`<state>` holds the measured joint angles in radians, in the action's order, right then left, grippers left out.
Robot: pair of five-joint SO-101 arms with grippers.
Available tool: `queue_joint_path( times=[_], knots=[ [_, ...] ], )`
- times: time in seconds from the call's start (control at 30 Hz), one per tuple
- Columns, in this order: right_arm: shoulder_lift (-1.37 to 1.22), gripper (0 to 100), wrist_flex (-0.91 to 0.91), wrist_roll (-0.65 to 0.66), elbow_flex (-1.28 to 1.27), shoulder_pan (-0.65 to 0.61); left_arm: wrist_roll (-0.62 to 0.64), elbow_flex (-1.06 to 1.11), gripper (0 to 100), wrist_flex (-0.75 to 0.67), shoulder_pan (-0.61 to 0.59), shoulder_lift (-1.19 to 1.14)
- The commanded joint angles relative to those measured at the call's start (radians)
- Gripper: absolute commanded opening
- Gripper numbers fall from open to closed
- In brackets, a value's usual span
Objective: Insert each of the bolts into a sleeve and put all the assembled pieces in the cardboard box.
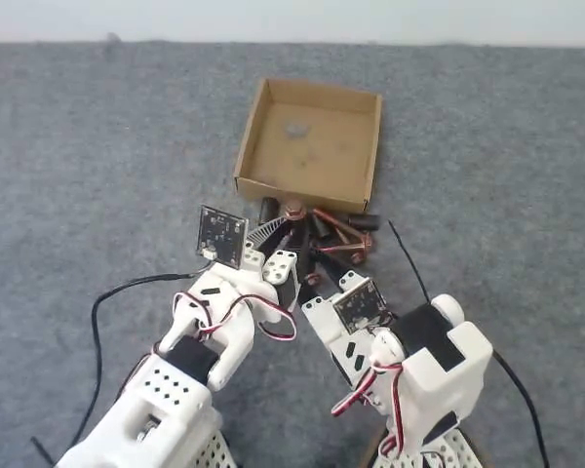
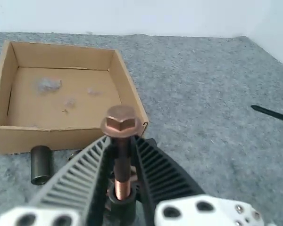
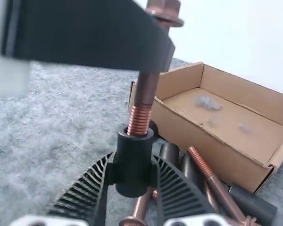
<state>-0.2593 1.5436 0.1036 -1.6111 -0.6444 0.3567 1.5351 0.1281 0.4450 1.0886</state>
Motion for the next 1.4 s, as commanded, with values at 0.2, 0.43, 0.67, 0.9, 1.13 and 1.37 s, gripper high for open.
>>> queue_joint_path(
  times=[0.2, 0.43, 0.67, 0.9, 1.13, 1.37],
  knots=[
    [0.013, 0.6, 0.045, 0.026, -0.025, 0.024, -0.011, 0.044, 1, -0.032, 0.021, 0.029],
    [0.013, 0.6, 0.087, 0.018, -0.025, 0.050, -0.012, 0.128, 1, -0.110, 0.020, 0.029],
    [0.013, 0.6, 0.087, 0.018, -0.025, 0.051, -0.058, 0.133, 2, -0.107, 0.021, -0.017],
    [0.012, 0.6, 0.085, 0.018, -0.025, 0.079, -0.058, 0.117, 2, -0.103, 0.020, -0.032],
    [0.012, 0.6, 0.082, 0.018, -0.025, 0.084, -0.054, 0.119, 19, -0.100, -0.003, -0.031],
    [0.008, 0.6, 0.079, 0.018, -0.018, 0.084, -0.057, 0.119, 20, -0.100, -0.003, -0.031]
  ],
)
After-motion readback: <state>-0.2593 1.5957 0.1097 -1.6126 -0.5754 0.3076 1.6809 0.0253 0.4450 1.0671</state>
